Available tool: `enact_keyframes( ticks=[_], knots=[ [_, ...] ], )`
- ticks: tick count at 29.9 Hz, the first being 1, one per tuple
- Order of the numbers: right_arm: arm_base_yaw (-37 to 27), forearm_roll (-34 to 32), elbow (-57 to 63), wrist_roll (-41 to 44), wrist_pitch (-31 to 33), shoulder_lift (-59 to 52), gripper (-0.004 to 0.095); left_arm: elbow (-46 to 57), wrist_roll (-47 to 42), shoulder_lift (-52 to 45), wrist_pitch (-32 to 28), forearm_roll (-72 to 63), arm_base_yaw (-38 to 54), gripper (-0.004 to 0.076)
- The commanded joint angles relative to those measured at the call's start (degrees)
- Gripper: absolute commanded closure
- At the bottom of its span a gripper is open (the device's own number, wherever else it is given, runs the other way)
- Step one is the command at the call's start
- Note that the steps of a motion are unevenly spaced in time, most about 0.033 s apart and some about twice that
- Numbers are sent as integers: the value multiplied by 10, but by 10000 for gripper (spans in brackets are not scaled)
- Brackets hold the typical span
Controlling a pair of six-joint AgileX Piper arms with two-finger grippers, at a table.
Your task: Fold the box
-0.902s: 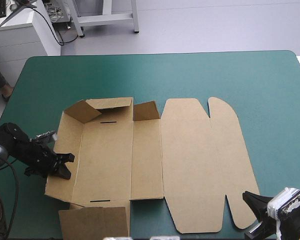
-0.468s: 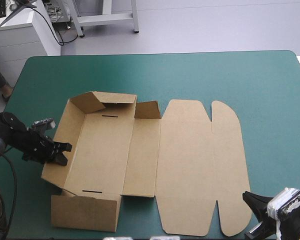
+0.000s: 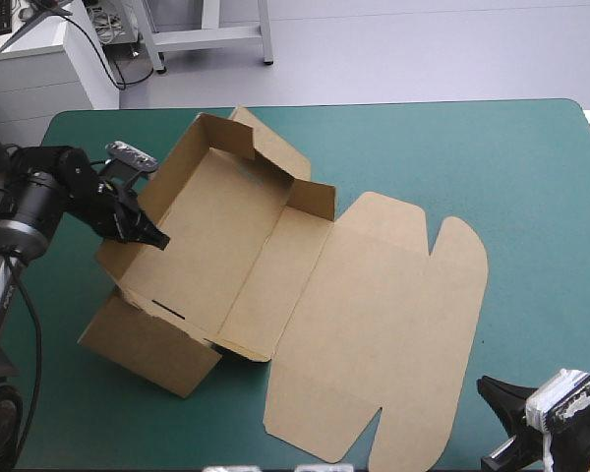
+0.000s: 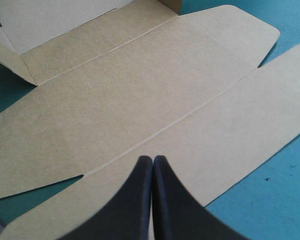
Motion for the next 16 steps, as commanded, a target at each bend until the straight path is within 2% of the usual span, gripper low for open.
enact_keyframes(
  ticks=[1, 6, 11, 16],
  knots=[
    [-3, -2, -15, -6, -40, 9, 927, -54, 11, -6, -28, 73, -65, 732],
    [-3, -3, -15, -6, -40, 9, 927, -90, 65, 23, -38, 146, -142, 732],
    [-3, -1, -15, -4, -40, 9, 927, -95, 90, 30, -120, 200, -212, 732],
    [-3, -1, -15, -3, -40, 9, 927, -95, 151, 30, -163, 214, -270, 732]
  ],
)
